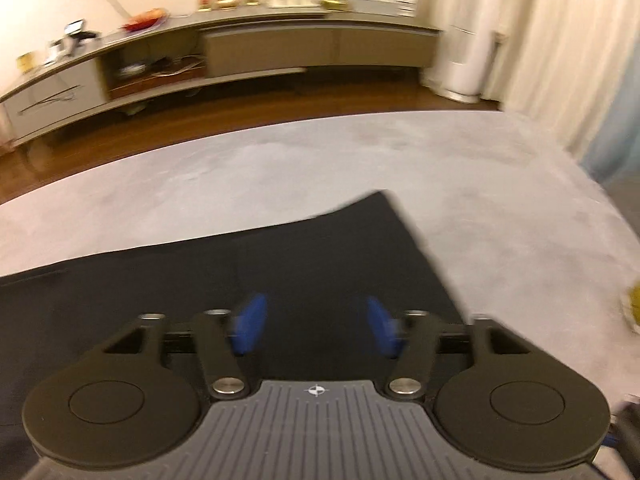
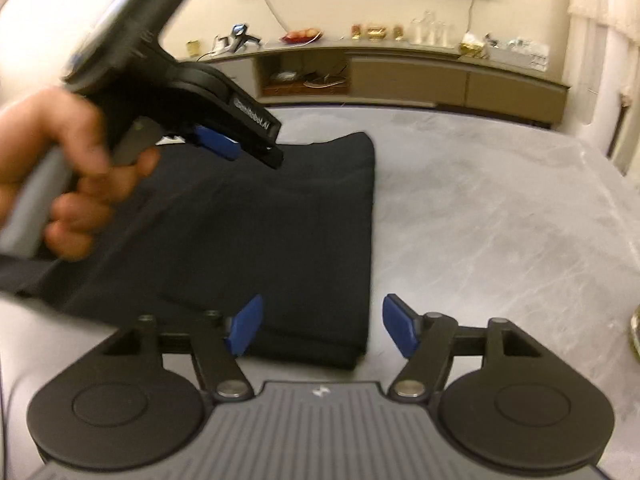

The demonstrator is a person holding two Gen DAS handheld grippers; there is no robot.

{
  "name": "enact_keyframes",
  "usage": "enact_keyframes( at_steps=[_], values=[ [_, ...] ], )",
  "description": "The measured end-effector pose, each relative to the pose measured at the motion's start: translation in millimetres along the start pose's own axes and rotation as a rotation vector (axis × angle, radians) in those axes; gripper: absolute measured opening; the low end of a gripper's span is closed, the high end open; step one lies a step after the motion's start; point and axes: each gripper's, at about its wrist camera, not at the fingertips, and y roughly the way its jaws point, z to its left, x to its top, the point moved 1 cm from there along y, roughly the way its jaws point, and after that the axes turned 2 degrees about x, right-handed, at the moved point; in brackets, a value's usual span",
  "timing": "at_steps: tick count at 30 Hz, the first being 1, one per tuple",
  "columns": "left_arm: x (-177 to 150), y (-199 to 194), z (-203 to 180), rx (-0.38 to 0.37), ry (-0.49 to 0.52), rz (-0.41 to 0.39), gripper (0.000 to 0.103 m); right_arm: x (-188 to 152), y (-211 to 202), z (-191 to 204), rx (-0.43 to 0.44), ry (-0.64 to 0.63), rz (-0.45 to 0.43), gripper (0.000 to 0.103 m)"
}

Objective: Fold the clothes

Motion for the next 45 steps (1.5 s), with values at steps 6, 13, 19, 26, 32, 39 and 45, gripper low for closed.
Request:
enact_keyframes(
  at_steps=[6,13,19,26,32,39,45],
  values=[
    [0.5,9.8,-57.2,-0.074,0.190,0.082,0.089,-3.9,7.0,12.6,-0.051,-0.079,-0.028,0.005],
    [-17.1,19.0,-68.3,0.039,0.347,0.094,0.032,-3.5,-14.2,36.4,-0.087,-0.241,-0.170,0.004],
    [-24.9,-59.2,3.3,-0.069,0.111,-0.094,0.014,5.6,-43.4,33.6,0.034,-0.211,-0.294,0.010],
    [-99.8,-71.8,155.4,-0.058,-0.267,-0.057,0.017,15.4,-46.1,25.9,0.311,-0.085,-0.240,0.032],
    [-135.9,-56.8,187.8,-0.029,-0.377,-0.058,0.034,12.5,-0.9,50.6,0.331,-0.115,-0.120,0.028],
    [-122.0,-45.4,193.8,-0.038,-0.393,-0.094,0.053,11.2,19.5,81.1,0.293,-0.163,-0.058,0.028],
    [-89.2,-28.5,175.3,-0.059,-0.260,-0.160,0.008,0.1,11.3,87.1,0.234,-0.143,-0.016,0.028]
  ],
)
